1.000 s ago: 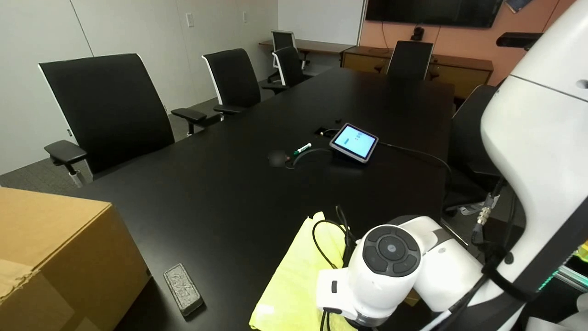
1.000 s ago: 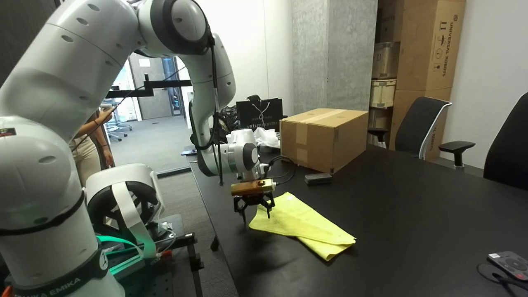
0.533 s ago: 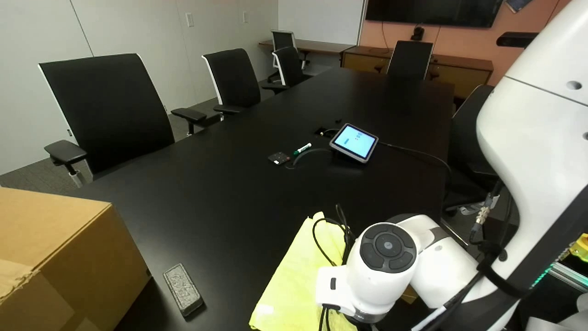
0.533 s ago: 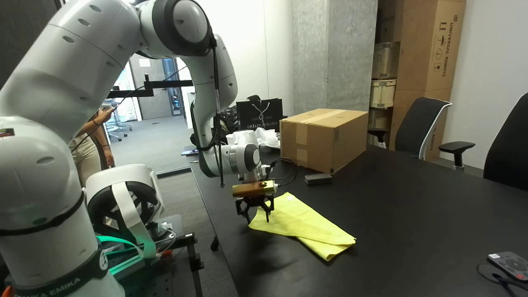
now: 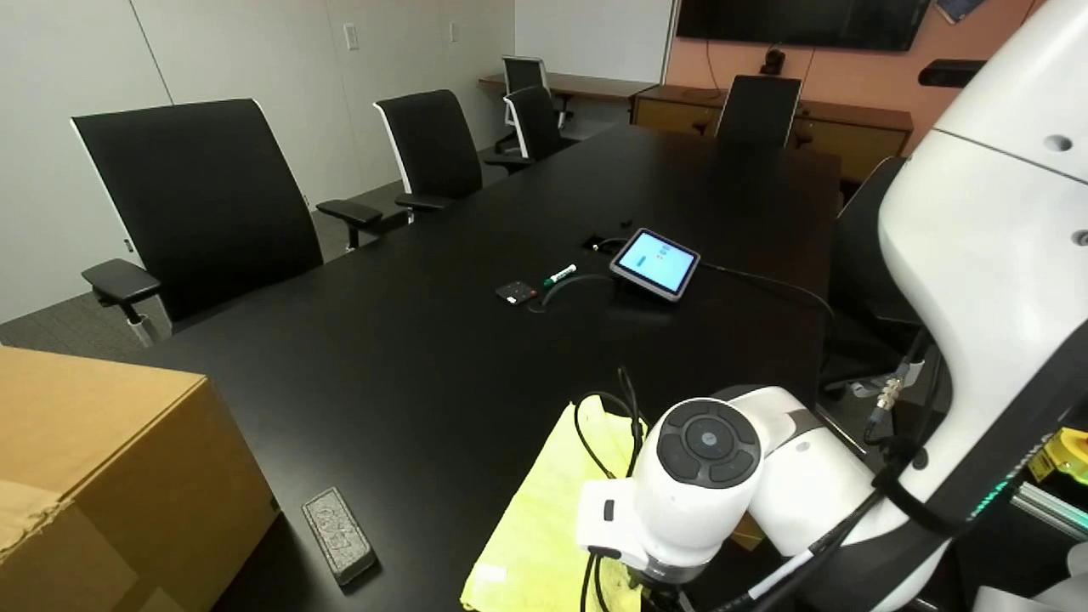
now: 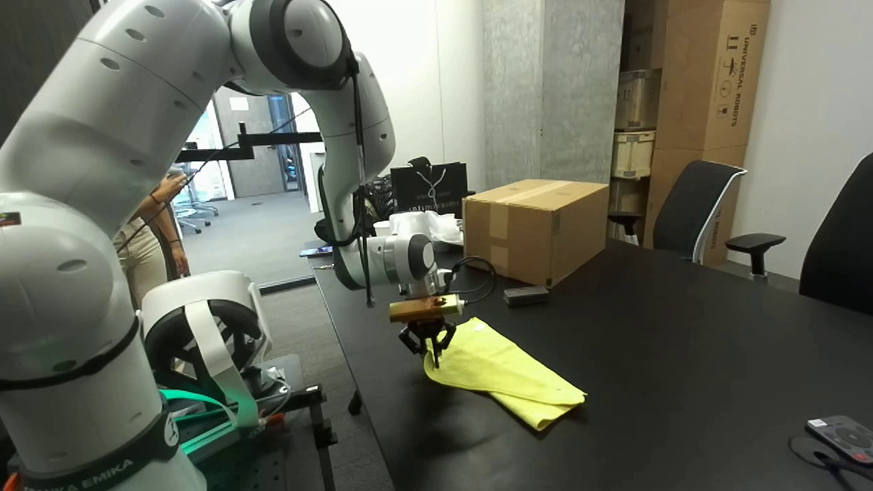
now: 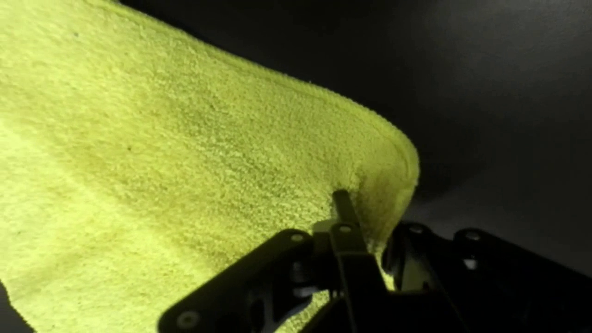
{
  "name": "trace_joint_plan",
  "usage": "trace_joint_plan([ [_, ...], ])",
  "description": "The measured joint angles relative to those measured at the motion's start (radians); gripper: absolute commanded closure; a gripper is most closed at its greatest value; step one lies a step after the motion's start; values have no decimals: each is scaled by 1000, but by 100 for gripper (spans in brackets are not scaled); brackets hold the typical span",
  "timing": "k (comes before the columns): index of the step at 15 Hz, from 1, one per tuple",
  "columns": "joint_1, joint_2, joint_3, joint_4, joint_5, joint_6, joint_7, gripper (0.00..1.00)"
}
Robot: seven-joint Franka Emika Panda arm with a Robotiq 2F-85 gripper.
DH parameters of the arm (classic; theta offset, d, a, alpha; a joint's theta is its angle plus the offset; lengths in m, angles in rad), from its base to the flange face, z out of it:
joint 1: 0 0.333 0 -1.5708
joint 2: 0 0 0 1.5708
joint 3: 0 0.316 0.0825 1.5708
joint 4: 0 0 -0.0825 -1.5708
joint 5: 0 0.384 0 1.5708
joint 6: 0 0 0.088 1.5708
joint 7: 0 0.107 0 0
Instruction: Fold the yellow towel in half from bottom to top
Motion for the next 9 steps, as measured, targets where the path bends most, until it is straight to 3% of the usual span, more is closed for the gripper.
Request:
trace_joint_plan([
  [6,6,-11,-7,2,-1,-69,7,89],
  [9,35,-27,-32,2,-56,-123,47,90],
])
